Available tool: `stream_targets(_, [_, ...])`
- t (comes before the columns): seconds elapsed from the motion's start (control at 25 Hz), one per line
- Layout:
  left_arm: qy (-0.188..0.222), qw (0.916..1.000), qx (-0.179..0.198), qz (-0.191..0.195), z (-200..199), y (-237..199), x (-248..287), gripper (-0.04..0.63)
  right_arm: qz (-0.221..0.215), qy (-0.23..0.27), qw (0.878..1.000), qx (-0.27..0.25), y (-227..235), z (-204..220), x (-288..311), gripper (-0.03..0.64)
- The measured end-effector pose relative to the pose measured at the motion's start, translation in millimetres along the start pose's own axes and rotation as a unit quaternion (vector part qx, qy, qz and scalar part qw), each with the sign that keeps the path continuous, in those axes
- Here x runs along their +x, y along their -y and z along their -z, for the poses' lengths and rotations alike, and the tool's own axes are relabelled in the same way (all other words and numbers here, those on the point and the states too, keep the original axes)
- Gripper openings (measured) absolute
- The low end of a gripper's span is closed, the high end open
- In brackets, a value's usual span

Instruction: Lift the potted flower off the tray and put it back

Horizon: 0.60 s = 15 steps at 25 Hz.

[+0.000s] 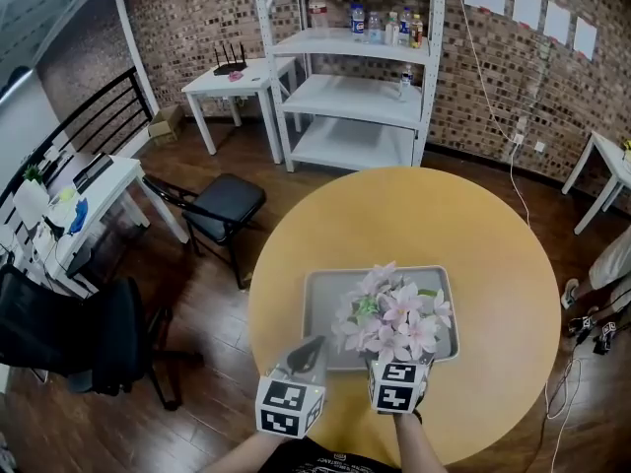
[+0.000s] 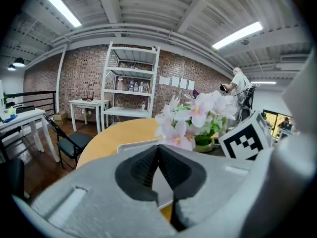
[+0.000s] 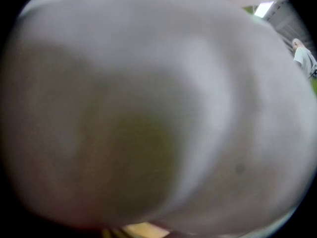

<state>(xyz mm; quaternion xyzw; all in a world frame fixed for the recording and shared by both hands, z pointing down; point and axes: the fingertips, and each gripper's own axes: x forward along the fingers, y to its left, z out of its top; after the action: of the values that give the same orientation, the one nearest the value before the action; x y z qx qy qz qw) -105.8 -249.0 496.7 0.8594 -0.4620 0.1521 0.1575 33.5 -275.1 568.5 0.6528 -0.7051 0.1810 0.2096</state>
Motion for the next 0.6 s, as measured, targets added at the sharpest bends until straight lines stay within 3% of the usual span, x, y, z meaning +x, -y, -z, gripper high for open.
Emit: stream_targets(0.6, [0.000, 0.9999, 0.015, 0.000, -4.0, 3.9, 12.4, 0.003, 0.003, -0.021, 1.000, 0.000, 2.6, 25.1, 44.6, 0.529])
